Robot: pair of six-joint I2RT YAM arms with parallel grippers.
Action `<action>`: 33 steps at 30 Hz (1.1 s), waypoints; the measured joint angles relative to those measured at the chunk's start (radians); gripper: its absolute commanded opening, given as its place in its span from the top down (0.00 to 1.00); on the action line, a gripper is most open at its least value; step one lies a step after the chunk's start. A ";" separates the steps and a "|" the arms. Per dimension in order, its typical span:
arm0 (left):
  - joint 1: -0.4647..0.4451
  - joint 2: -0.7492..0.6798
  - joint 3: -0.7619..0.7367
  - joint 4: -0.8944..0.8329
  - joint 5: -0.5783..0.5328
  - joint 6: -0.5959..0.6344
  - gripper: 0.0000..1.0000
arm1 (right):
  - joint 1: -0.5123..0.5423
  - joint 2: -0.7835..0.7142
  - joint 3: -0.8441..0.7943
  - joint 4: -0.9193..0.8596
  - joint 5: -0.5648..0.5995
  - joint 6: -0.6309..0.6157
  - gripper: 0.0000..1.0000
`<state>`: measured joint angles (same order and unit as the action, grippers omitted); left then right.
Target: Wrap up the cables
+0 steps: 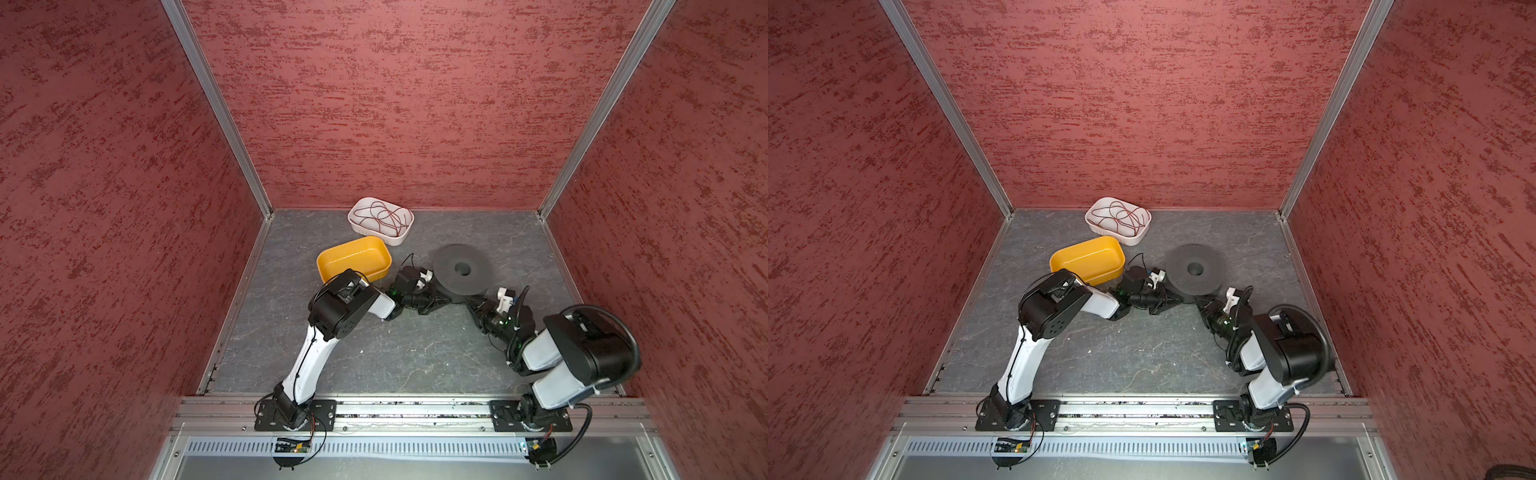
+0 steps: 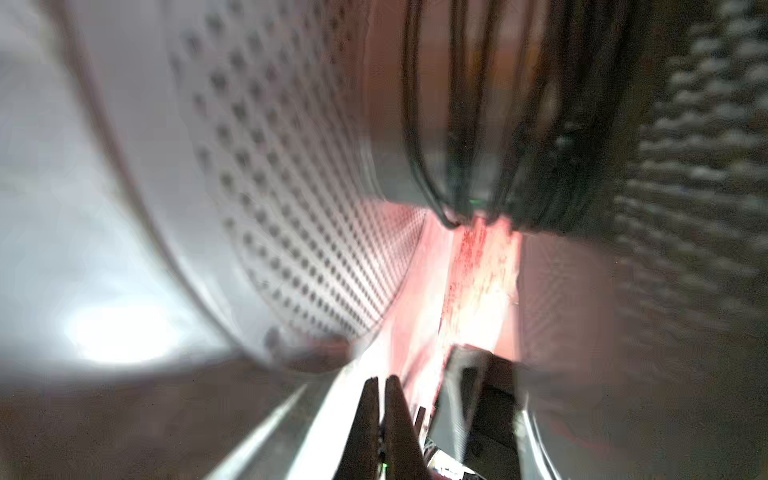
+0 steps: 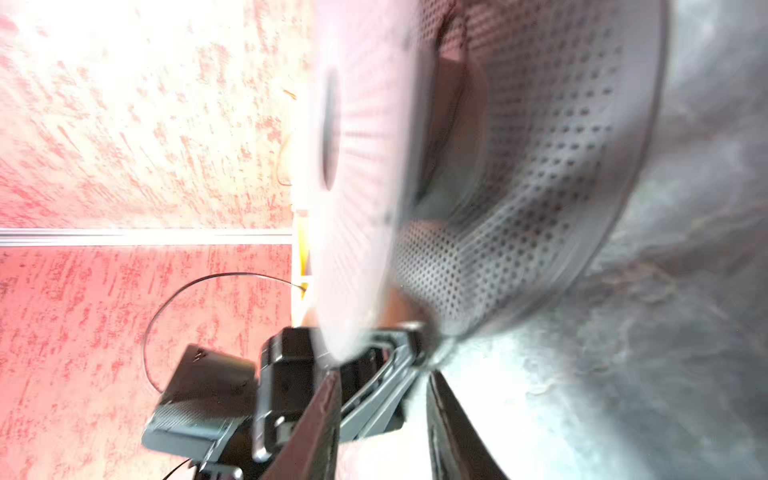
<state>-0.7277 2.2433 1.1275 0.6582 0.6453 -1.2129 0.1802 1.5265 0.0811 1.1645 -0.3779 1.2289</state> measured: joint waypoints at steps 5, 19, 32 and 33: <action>0.014 0.000 0.040 -0.032 0.000 0.007 1.00 | 0.001 -0.243 0.000 -0.238 0.032 -0.068 0.62; 0.044 0.049 0.079 0.002 -0.030 -0.024 1.00 | 0.002 -0.693 0.017 -0.830 0.182 -0.259 0.84; 0.050 0.103 0.164 0.012 -0.052 -0.040 1.00 | 0.002 -0.721 0.027 -0.952 0.225 -0.317 0.85; 0.050 0.106 0.169 0.011 -0.053 -0.040 1.00 | 0.002 -0.721 0.028 -0.954 0.225 -0.319 0.85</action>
<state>-0.6777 2.3497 1.2964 0.6697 0.5926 -1.2526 0.1818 0.8051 0.1089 0.2108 -0.1532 0.9096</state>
